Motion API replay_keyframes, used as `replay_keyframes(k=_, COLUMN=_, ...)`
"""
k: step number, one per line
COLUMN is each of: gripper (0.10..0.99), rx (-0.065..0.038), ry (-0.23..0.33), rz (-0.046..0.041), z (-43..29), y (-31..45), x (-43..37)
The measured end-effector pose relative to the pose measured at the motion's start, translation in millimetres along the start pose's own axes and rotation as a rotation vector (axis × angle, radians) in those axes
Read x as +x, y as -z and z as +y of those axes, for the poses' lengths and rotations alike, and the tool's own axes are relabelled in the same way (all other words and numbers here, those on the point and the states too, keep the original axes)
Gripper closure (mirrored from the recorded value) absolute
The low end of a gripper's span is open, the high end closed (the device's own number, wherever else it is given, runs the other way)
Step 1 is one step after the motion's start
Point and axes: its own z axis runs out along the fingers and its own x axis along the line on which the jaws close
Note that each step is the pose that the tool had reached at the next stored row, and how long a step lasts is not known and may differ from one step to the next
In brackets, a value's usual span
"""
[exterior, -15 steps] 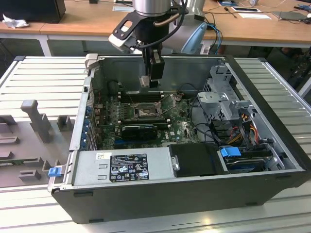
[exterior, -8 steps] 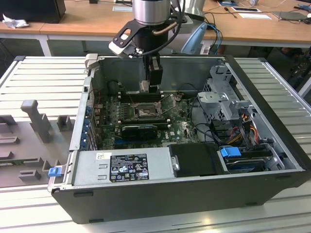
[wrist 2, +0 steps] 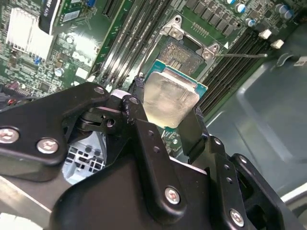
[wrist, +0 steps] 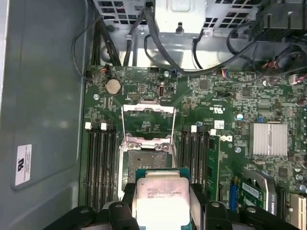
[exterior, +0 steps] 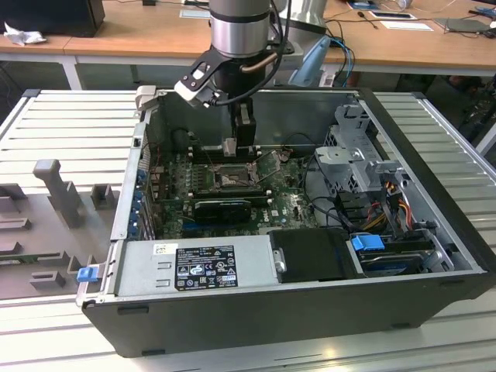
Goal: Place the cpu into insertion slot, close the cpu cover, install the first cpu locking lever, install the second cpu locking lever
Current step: 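Place the cpu into insertion slot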
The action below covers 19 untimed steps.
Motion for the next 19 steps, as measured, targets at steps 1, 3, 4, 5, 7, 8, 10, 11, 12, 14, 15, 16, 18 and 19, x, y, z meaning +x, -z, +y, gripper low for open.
replay_keyframes(k=1, gripper=0.557, rx=0.000, ry=0.002, rz=0.0001, z=-0.2, y=-2.5, x=0.0)
replay_keyframes(k=3, gripper=0.557, rx=0.000, ry=0.001, rz=0.0000, z=-0.5, y=-6.7, x=-0.1)
replay_keyframes(k=4, gripper=0.557, rx=0.000, ry=0.000, rz=0.0000, z=-0.6, y=-8.6, x=-0.2)
replay_keyframes(k=5, gripper=0.557, rx=0.000, ry=-0.005, rz=-0.0003, z=-0.8, y=-11.8, x=-0.2)
replay_keyframes(k=7, gripper=0.557, rx=0.000, ry=-0.011, rz=-0.0007, z=-1.1, y=-16.6, x=0.0)
replay_keyframes(k=8, gripper=0.557, rx=0.000, ry=-0.013, rz=-0.0009, z=-1.3, y=-19.3, x=0.2)
replay_keyframes(k=10, gripper=0.557, rx=0.000, ry=-0.015, rz=-0.0010, z=-1.5, y=-24.3, x=0.6)
replay_keyframes(k=11, gripper=0.557, rx=0.000, ry=-0.017, rz=-0.0010, z=-1.7, y=-28.0, x=1.0)
replay_keyframes(k=12, gripper=0.557, rx=0.000, ry=-0.018, rz=-0.0011, z=-1.9, y=-30.7, x=1.2)
replay_keyframes(k=14, gripper=0.557, rx=0.000, ry=-0.022, rz=-0.0015, z=-2.3, y=-37.5, x=2.2)
replay_keyframes(k=15, gripper=0.557, rx=0.000, ry=-0.024, rz=-0.0016, z=-2.4, y=-40.6, x=2.6)
replay_keyframes(k=16, gripper=0.557, rx=-0.001, ry=-0.026, rz=-0.0016, z=-2.5, y=-43.2, x=2.8)
replay_keyframes(k=18, gripper=0.557, rx=-0.001, ry=-0.030, rz=-0.0018, z=-2.9, y=-48.2, x=3.6)
replay_keyframes(k=19, gripper=0.557, rx=-0.001, ry=-0.032, rz=-0.0021, z=-3.0, y=-51.1, x=4.3)
